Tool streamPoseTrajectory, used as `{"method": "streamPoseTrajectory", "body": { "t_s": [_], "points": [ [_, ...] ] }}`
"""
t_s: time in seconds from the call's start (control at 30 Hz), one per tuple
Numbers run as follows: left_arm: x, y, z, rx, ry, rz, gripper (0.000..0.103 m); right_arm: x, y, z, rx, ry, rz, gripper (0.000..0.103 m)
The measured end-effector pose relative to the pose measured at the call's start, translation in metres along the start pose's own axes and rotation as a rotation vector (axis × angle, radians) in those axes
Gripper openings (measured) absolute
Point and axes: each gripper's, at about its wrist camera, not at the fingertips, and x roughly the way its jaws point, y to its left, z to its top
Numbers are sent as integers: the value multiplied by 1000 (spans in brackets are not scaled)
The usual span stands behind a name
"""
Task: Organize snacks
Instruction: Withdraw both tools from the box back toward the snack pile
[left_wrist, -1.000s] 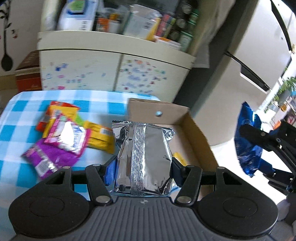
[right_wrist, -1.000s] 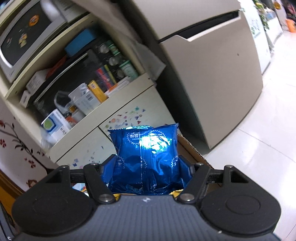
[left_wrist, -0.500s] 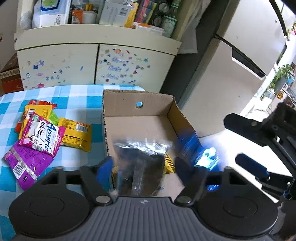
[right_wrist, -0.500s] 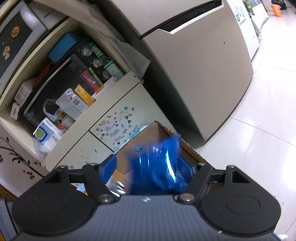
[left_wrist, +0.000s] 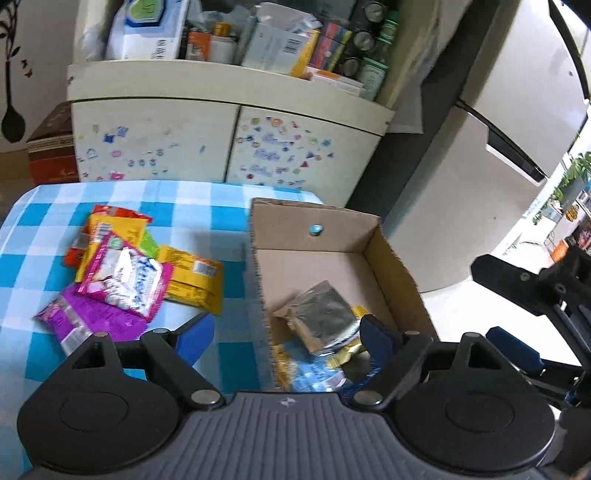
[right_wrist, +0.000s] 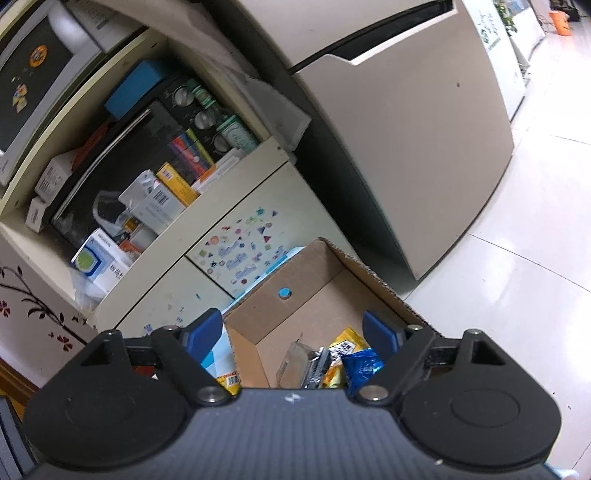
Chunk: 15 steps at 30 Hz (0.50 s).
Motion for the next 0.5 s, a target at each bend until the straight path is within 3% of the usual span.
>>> {"method": "streamPoseTrajectory", "body": {
  "t_s": [0.5],
  "points": [
    [-21, 90, 13, -99, -27, 117, 90, 10, 19, -10, -55, 22, 51, 86]
  ]
}}
